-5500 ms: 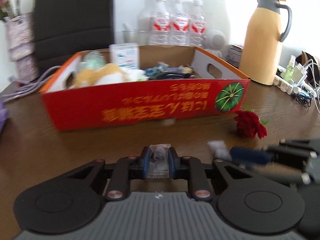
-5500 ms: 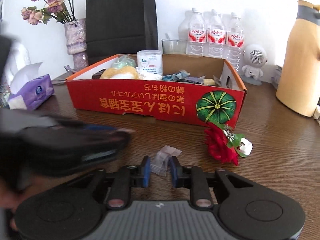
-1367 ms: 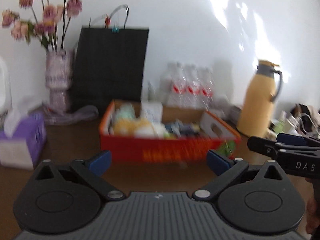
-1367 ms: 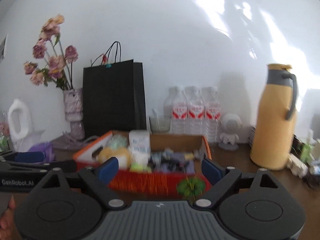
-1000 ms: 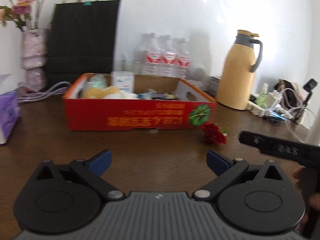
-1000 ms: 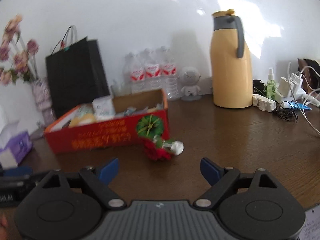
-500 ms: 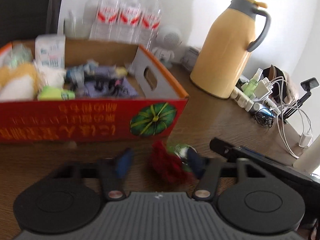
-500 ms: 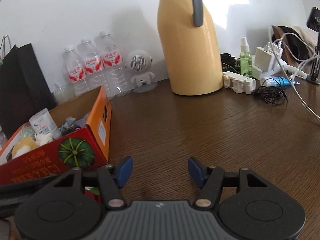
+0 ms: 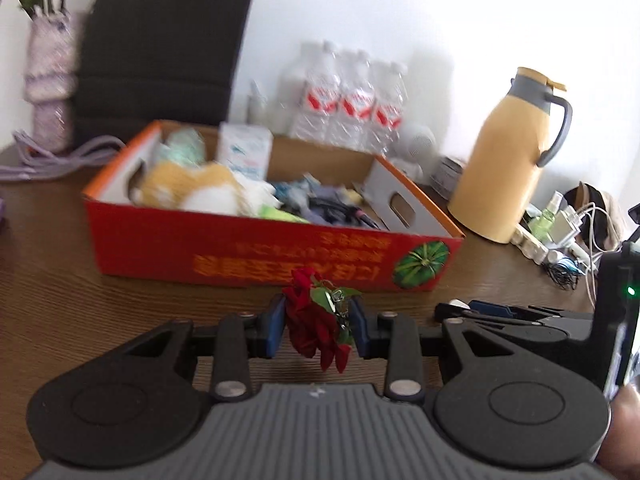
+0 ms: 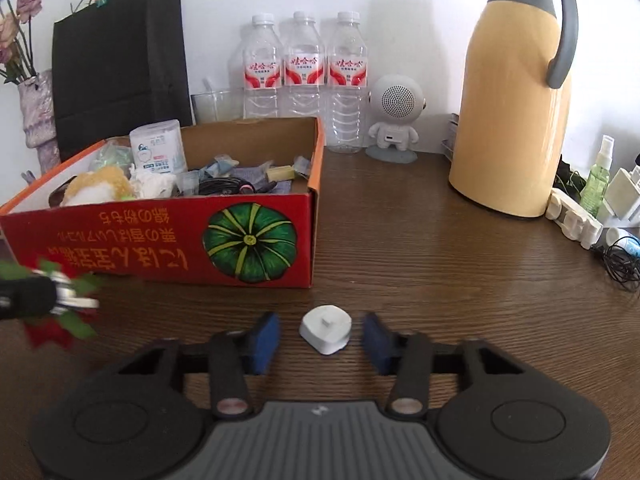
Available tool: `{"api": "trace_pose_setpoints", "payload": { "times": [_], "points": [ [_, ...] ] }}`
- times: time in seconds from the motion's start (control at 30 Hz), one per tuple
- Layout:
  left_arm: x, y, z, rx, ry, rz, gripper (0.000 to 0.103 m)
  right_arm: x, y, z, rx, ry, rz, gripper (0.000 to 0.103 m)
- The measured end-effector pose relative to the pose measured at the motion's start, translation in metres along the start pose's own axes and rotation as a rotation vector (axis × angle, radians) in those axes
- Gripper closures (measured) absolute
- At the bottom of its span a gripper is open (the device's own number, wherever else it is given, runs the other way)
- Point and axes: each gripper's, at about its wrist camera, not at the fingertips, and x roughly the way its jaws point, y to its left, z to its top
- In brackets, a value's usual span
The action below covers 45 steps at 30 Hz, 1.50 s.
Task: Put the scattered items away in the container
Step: 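Grasp the red flower ornament with the left tool while the right tool grasps the white cap, then carry the flower ornament and white cap into the box and open both tools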
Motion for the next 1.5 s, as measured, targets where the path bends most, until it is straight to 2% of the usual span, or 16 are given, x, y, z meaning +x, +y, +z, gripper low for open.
{"api": "trace_pose_setpoints", "payload": {
  "times": [0.1, 0.23, 0.47, 0.63, 0.77, 0.87, 0.97, 1.13, 1.23, 1.3, 1.43, 1.5],
  "points": [
    [-0.011, 0.003, -0.001, 0.004, -0.003, 0.016, 0.068, 0.002, 0.003, 0.002, 0.007, -0.003, -0.003, 0.076],
    [-0.034, 0.001, -0.007, 0.041, -0.055, 0.037, 0.069, -0.015, 0.013, 0.001, 0.01, -0.004, 0.021, 0.077],
    [-0.087, -0.005, -0.02, 0.121, -0.199, 0.047, 0.069, -0.105, 0.051, -0.012, 0.023, -0.215, 0.155, 0.077],
    [-0.135, -0.016, -0.045, 0.178, -0.35, 0.094, 0.068, -0.164, 0.066, -0.029, -0.001, -0.371, 0.172, 0.076],
    [-0.167, -0.027, -0.083, 0.2, -0.399, 0.152, 0.068, -0.201, 0.072, -0.063, -0.012, -0.462, 0.145, 0.076],
    [-0.19, -0.037, -0.107, 0.227, -0.427, 0.125, 0.068, -0.225, 0.074, -0.091, -0.005, -0.515, 0.147, 0.076],
    [-0.2, -0.047, -0.114, 0.255, -0.446, 0.086, 0.068, -0.24, 0.073, -0.11, 0.001, -0.541, 0.133, 0.076],
    [-0.187, -0.051, -0.11, 0.261, -0.412, 0.041, 0.068, -0.242, 0.063, -0.109, 0.038, -0.548, 0.117, 0.076],
    [-0.173, -0.043, -0.095, 0.255, -0.404, 0.019, 0.068, -0.24, 0.054, -0.1, 0.047, -0.561, 0.104, 0.076],
    [-0.156, -0.036, -0.066, 0.272, -0.402, -0.005, 0.068, -0.236, 0.044, -0.082, 0.057, -0.571, 0.11, 0.076],
    [-0.102, -0.014, 0.016, 0.315, -0.385, -0.079, 0.068, -0.22, 0.025, -0.014, 0.047, -0.575, 0.136, 0.076],
    [-0.063, -0.023, 0.05, 0.311, -0.302, -0.122, 0.067, -0.202, 0.016, 0.029, 0.034, -0.52, 0.169, 0.076]
  ]
}}
